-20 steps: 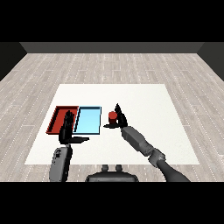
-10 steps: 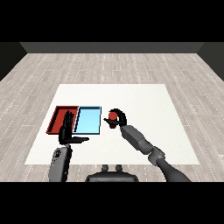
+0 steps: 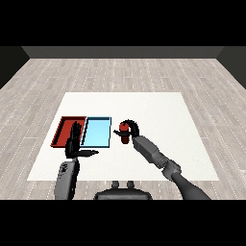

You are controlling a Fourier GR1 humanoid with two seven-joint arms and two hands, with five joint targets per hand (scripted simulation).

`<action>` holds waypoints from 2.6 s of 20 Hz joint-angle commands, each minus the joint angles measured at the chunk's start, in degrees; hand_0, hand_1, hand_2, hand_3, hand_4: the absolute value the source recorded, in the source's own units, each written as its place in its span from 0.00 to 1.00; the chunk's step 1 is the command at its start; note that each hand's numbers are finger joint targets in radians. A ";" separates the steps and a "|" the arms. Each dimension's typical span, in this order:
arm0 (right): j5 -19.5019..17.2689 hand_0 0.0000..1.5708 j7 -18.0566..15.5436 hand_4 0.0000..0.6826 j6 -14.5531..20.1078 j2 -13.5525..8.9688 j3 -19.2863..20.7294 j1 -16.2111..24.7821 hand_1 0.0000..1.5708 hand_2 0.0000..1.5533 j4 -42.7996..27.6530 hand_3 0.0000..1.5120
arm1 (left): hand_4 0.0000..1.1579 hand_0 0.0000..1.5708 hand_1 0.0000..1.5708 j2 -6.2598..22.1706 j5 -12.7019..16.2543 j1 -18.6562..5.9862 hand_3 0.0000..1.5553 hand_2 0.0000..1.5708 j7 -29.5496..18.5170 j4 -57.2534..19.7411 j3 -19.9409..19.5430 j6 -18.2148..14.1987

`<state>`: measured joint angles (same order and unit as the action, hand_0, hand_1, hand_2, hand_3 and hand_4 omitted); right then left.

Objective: Pick the red can and put it in the red box

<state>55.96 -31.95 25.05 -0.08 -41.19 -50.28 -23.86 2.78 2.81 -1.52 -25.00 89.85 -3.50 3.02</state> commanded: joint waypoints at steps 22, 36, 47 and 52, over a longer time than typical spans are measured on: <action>-15.59 0.97 4.40 0.88 14.97 -8.76 5.29 4.22 0.97 0.94 -28.91 0.93 | 0.00 0.00 0.00 -2.69 -2.39 -3.22 0.00 0.00 7.10 4.08 7.99 -1.12; -26.81 1.00 14.36 0.93 22.20 -19.42 3.87 20.40 1.00 0.94 -66.10 0.93 | 0.00 0.00 0.00 -2.78 -2.51 -3.83 0.00 0.00 13.82 6.49 18.10 -1.68; -37.02 1.00 15.14 0.95 18.33 -11.77 7.83 22.13 1.00 0.96 -64.37 0.94 | 0.00 0.00 0.00 -2.78 0.79 -8.05 0.00 0.00 17.92 3.86 26.96 -8.31; -39.33 1.00 22.51 0.96 13.92 -16.00 11.72 22.64 1.00 0.95 -70.08 0.93 | 0.00 0.00 0.00 -2.78 2.17 -9.82 0.00 0.00 17.32 -1.85 28.19 -9.34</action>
<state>19.14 -12.79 41.02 -15.19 -31.32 -29.15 -90.75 0.01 4.40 -10.86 -8.06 90.17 22.99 -5.52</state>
